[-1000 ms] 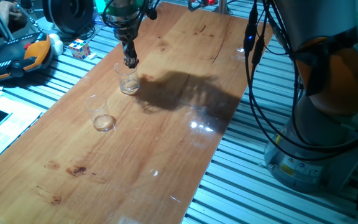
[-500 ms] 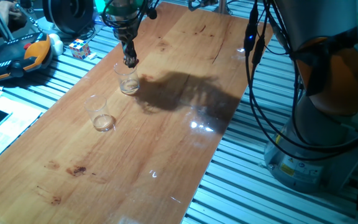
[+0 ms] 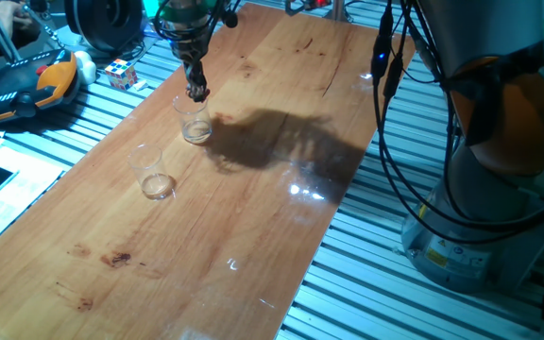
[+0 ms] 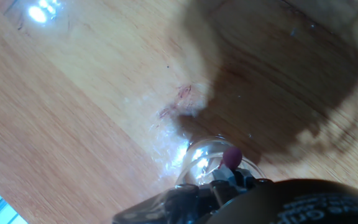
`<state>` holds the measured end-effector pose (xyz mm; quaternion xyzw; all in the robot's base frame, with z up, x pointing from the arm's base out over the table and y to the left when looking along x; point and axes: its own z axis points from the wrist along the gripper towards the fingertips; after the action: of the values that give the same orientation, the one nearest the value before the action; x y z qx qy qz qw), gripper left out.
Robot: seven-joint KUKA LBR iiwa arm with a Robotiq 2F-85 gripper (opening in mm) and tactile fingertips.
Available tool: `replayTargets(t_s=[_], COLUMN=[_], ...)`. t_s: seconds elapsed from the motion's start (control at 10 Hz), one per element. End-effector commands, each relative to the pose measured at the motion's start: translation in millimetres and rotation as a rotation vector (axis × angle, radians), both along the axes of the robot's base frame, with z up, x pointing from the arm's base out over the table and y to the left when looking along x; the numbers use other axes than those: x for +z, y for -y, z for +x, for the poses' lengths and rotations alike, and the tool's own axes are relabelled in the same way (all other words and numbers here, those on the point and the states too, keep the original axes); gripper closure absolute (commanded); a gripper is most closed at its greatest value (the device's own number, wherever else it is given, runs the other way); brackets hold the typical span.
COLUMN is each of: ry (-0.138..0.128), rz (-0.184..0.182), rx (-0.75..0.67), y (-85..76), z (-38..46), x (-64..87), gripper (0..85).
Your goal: Transfer liquid using a dropper
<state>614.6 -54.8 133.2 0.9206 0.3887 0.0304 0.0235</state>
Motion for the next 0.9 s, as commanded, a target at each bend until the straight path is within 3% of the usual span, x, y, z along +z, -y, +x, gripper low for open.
replayTargets(t_s=[0.0,0.5,0.8], ry=[-0.002,-0.02,-0.025], rz=[0.0,-0.027,-0.023], rx=[0.0,0.008,0.016], y=[-0.1,-0.1,-0.4], z=[0.0,0.0,0.1], x=[0.6,2.5,1.9], gripper=[84.0,84.0,84.0])
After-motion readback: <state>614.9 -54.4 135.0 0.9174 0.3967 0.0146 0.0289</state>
